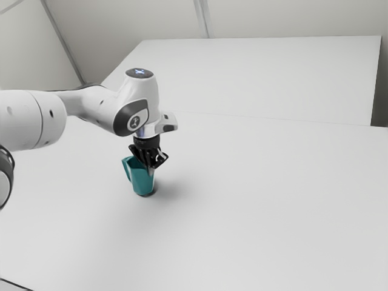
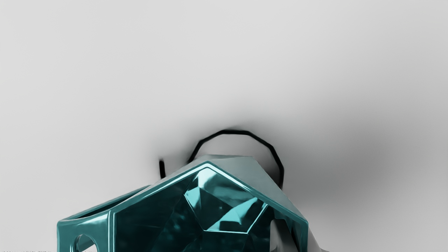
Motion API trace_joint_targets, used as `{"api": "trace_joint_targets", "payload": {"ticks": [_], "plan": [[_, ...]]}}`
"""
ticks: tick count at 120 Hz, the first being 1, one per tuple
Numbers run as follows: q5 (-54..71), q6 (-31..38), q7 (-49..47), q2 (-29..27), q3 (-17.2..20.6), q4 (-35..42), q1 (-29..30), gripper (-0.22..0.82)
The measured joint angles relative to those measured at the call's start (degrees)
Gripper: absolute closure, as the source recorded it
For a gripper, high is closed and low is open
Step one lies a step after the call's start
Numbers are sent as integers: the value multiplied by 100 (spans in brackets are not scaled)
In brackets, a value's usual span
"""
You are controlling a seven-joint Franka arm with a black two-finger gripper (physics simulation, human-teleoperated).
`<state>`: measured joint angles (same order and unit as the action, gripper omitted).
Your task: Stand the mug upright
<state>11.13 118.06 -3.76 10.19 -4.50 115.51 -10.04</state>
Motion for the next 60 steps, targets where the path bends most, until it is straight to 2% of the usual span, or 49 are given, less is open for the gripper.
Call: {"api": "trace_joint_targets", "payload": {"ticks": [32, 60], "plan": [[6, 4, -291, 51, 0, 0, -30, 78], [-3, 1, -445, 91, 0, -42, -64, 67]]}}
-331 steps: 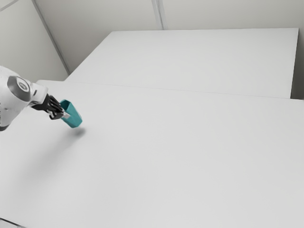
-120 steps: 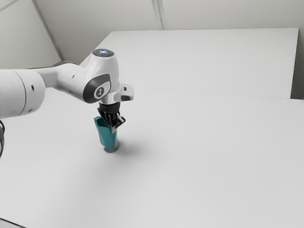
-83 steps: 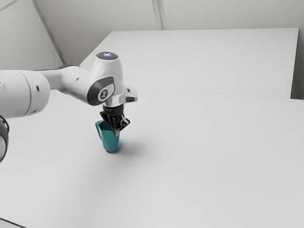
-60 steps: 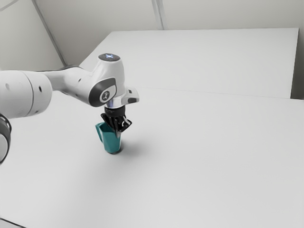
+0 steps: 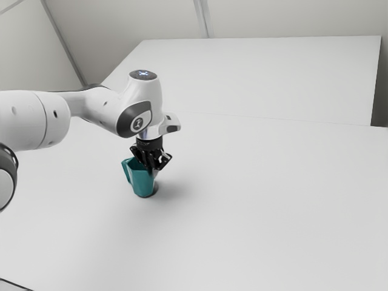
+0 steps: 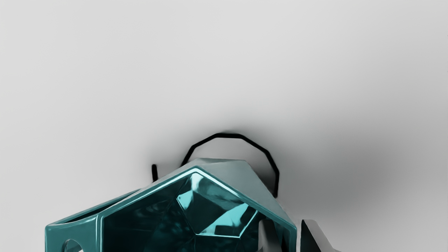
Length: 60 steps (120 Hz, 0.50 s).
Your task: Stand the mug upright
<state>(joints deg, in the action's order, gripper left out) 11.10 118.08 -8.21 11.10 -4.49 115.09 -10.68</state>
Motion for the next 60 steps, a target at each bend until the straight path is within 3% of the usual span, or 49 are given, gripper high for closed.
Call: {"api": "trace_joint_targets", "payload": {"ticks": [30, 60], "plan": [[-16, -51, -110, -7, 1, -132, -14, 52], [-25, -178, -189, 50, 4, -425, -43, 46]]}}
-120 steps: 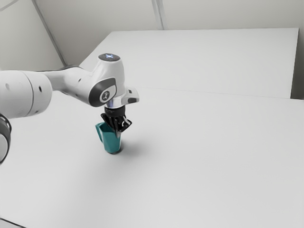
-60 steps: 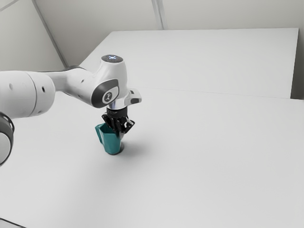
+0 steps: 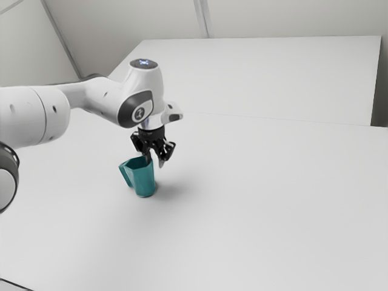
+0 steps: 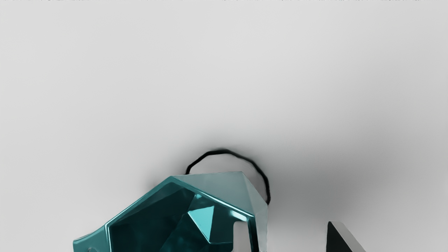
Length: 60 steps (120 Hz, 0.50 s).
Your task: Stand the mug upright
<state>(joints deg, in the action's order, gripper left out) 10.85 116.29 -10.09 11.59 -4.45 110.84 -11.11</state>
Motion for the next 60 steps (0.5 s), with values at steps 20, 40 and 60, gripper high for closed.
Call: {"api": "trace_joint_targets", "payload": {"ticks": [20, 40, 60], "plan": [[-3, -115, -48, 54, 5, -197, -31, 43], [-4, -297, -85, 144, 45, -456, -34, 40], [-37, -394, -98, -48, 44, -474, -26, 35]]}}
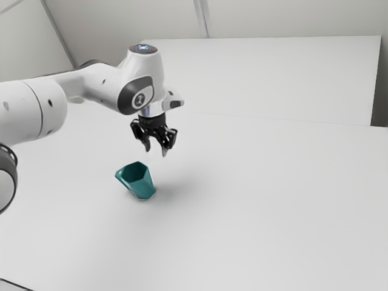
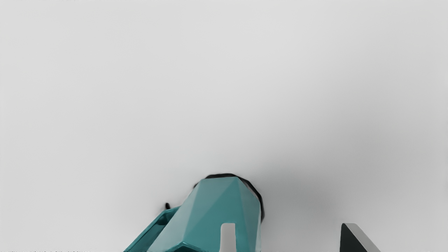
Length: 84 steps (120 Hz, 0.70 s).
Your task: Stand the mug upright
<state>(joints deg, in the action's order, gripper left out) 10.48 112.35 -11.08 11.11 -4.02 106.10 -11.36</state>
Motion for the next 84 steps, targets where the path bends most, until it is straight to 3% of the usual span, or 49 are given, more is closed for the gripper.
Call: {"api": "trace_joint_targets", "payload": {"ticks": [37, 63, 84], "plan": [[-641, -83, 409, -591, -218, -97, 38, 10], [-885, -154, 1039, -745, -325, -486, 155, 4], [-929, -619, 1604, -751, -344, -1390, 351, 2]]}}
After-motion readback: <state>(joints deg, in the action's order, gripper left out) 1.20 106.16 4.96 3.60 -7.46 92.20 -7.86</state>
